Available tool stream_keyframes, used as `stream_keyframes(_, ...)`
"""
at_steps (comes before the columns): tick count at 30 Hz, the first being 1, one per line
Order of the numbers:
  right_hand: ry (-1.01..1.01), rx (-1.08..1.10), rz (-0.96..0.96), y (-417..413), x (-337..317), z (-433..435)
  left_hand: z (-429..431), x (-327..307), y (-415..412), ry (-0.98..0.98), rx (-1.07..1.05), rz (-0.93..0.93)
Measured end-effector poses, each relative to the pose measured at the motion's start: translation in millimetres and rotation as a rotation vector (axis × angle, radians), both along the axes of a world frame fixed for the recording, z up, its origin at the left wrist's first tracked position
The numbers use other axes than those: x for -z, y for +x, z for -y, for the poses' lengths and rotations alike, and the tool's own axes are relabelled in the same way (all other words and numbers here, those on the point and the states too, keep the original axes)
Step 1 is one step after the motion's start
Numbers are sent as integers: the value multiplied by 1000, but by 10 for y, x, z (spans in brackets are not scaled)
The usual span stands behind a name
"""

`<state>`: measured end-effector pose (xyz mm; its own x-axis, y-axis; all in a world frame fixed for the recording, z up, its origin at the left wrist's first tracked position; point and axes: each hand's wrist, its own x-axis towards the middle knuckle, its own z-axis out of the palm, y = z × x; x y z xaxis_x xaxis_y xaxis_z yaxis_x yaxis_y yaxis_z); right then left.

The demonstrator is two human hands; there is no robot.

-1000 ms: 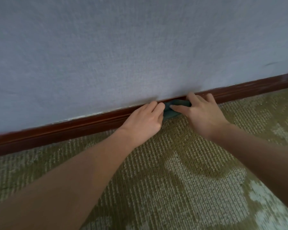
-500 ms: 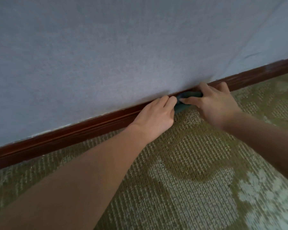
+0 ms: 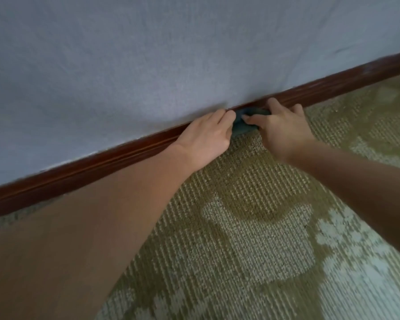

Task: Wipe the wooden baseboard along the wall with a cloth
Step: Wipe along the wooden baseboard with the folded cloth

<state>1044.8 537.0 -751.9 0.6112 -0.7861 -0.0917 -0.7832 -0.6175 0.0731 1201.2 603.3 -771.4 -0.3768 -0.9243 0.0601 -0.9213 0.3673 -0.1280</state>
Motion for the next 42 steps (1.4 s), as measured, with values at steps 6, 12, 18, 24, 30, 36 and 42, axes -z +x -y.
stream_keyframes(6,-11,45,-142,101,-110,-114,-59,-8,-11,-109,22,71)
stream_keyframes(12,-7,65,-333,280,-350,-233,-57,-51,-49,-126,17,129)
stream_keyframes(18,-12,91,-393,359,-434,-237,-9,-58,-86,36,-20,70)
stream_keyframes(24,5,-22,-320,193,-351,-71,-10,-48,-67,-128,56,179)
stream_keyframes(30,9,-205,-209,-52,-199,167,37,-29,-148,-231,8,237)
stream_keyframes(36,-22,-273,-123,-345,-20,396,177,-69,-426,-227,-82,233)
stream_keyframes(42,-59,-329,-142,-720,-44,805,444,-33,-880,-169,-213,209)
